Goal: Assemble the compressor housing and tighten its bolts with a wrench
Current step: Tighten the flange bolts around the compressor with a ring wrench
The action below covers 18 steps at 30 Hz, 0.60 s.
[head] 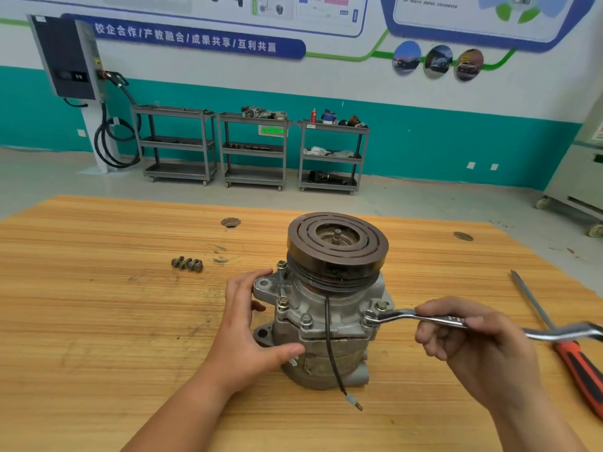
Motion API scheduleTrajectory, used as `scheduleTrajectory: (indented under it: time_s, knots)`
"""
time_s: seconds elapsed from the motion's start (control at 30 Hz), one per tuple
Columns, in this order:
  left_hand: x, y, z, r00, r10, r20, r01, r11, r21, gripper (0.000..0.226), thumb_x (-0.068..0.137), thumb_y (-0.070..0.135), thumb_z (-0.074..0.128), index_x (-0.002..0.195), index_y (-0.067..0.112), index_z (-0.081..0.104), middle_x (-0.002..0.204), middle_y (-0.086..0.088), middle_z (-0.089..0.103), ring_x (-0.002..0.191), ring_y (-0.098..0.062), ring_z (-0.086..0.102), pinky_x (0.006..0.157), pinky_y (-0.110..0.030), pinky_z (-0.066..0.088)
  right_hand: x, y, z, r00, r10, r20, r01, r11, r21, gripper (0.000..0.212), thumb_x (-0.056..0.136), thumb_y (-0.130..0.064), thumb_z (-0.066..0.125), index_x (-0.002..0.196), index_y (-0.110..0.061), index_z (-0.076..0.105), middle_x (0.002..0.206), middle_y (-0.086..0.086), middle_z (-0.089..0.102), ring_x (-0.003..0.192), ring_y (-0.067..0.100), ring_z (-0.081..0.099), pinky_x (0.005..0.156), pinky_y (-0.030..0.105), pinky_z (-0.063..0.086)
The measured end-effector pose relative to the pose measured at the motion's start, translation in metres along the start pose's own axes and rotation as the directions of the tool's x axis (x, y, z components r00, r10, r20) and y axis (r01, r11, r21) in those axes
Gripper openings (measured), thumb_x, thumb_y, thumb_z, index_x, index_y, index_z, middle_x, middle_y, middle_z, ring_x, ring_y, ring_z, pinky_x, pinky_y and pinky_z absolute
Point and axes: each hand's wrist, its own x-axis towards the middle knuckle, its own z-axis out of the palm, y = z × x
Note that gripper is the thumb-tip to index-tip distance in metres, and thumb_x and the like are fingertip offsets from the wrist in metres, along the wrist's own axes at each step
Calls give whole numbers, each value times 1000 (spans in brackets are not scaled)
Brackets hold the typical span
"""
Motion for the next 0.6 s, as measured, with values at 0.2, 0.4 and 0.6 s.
scheduleTrajectory:
  time_s: [0.2, 0.4, 0.6]
  knots:
    - [0, 1, 0, 1000, 0, 3, 0, 1000, 1, 93, 44, 66, 78, 124, 65, 32, 127, 29, 30, 107, 3, 46, 83, -9, 42, 37, -3, -30, 906, 107, 409, -176, 975, 135, 37, 76, -24, 55, 95, 3, 70, 75, 17, 70, 61, 17, 65, 54, 19, 50]
    - [0, 1, 1, 1000, -12, 4, 12, 1000, -13, 93, 42, 66, 78, 123, 66, 33, 125, 28, 31, 106, 4, 47, 85, -21, 41, 62, -5, -30, 852, 181, 492, -232, 972, 45, 34, 72, -25, 53, 86, 1, 71, 57, 10, 64, 41, 13, 49, 47, 19, 41]
    - [1, 2, 2, 1000, -4, -8, 4, 999, -48, 93, 40, 75, 77, 122, 65, 36, 123, 24, 36, 111, -4, 49, 90, -23, 42, 13, 4, -11, 993, 33, 110, -35, 999, 16, 36, 59, -36, 63, 73, -4, 71, 34, 5, 38, 32, 11, 22, 41, 16, 21]
